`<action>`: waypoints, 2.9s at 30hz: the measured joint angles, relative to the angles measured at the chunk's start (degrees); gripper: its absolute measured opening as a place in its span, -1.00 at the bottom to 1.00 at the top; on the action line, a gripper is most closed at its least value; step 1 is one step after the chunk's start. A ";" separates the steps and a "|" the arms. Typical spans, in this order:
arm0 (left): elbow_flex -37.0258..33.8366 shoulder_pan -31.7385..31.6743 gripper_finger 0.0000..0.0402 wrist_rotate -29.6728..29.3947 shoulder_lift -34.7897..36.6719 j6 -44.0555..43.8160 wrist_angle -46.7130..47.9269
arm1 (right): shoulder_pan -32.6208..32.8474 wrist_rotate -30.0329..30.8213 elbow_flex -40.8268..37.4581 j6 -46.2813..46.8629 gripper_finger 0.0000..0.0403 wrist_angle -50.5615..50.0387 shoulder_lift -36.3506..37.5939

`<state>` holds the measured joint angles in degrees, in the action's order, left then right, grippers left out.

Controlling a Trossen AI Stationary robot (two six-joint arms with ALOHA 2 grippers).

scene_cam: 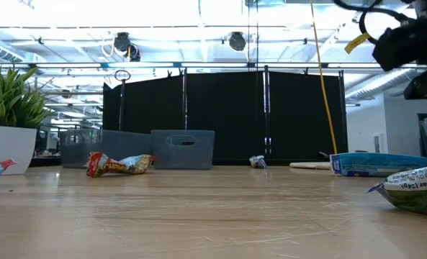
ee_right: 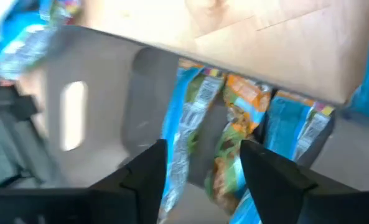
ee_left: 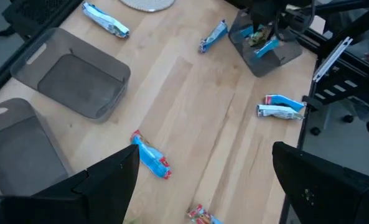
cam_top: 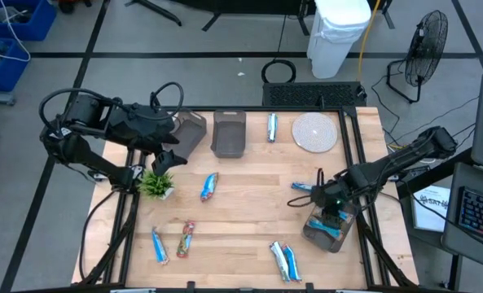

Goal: Pick and place Granola Bars by type
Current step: Put the yellow granola bar into the bottom transparent bin

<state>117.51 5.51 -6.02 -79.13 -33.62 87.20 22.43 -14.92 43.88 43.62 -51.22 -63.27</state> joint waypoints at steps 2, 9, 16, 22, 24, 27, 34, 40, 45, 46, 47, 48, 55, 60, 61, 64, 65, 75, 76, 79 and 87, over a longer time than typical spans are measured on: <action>0.00 0.25 0.83 0.00 0.00 -1.26 0.02 | -0.91 -1.28 0.00 1.29 0.06 0.06 2.20; 0.00 0.31 0.83 0.00 -0.02 -5.29 0.65 | -4.19 -0.83 0.44 3.86 0.29 2.24 9.61; 0.00 0.80 0.83 -0.88 -0.02 -4.52 0.69 | -6.76 4.09 0.44 -0.20 0.40 17.81 12.87; 0.00 5.53 0.83 -10.43 0.10 -3.27 -2.52 | -9.87 4.64 0.48 -4.89 0.38 30.88 13.03; 0.00 7.68 0.83 -15.06 0.12 -7.41 -1.83 | -10.81 4.55 0.48 -6.06 0.38 33.22 13.02; 0.02 11.75 0.83 -22.72 -0.65 -17.07 1.35 | -11.57 4.44 0.48 -7.53 0.38 36.30 13.02; -3.60 20.08 0.83 -33.09 -2.92 -40.07 2.75 | -13.63 4.48 0.49 -14.03 0.40 47.27 13.03; -14.21 24.51 0.83 -32.28 -3.47 -58.67 2.64 | -14.85 4.46 0.50 -22.25 0.38 54.71 13.03; -23.27 28.71 0.83 -28.03 -3.43 -76.55 2.63 | -15.77 4.42 0.50 -25.50 0.38 59.86 13.03; -24.60 29.67 0.83 -27.15 -3.43 -79.85 2.37 | -16.07 4.42 0.50 -25.52 0.38 60.28 13.03; -25.93 30.61 0.83 -26.27 -3.41 -82.79 2.15 | -16.27 4.43 0.50 -25.48 0.38 60.50 13.03; -27.07 31.47 0.83 -25.23 -3.41 -85.46 2.05 | -16.48 4.43 0.50 -25.45 0.38 60.49 13.03; -33.35 37.17 0.83 -15.56 -3.41 -102.44 0.08 | -16.79 4.27 0.50 -21.80 0.38 60.42 12.99; -37.65 40.39 0.83 -6.81 -3.55 -111.85 -2.34 | -16.79 4.30 0.50 -23.53 0.38 60.87 12.99; -38.38 40.51 0.83 -4.83 -3.98 -112.56 -3.37 | -16.78 4.31 0.50 -23.75 0.38 60.87 12.99; -39.93 40.93 0.83 -0.11 -6.20 -113.74 -5.33 | -16.78 4.33 0.50 -24.81 0.38 60.87 12.99; -40.17 40.97 0.83 0.75 -7.12 -113.97 -5.29 | -16.78 4.35 0.50 -25.31 0.38 60.87 12.99; -42.14 40.73 0.83 6.20 -15.02 -114.54 -5.40 | -16.78 4.37 0.49 -26.82 0.38 60.81 12.99; -42.12 40.75 0.83 6.18 -15.60 -113.98 -5.48 | -16.83 4.37 0.49 -27.00 0.38 60.80 12.99; -42.12 40.73 0.83 6.03 -17.54 -112.86 -5.37 | -17.19 4.36 0.49 -27.42 0.38 60.78 12.99; -42.12 41.09 0.83 13.71 -22.47 -111.11 -7.66 | -17.24 4.38 0.48 -26.68 0.38 60.78 12.99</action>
<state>75.40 46.60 7.69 -101.60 -144.73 79.54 5.19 -10.54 44.36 16.94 9.56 -50.28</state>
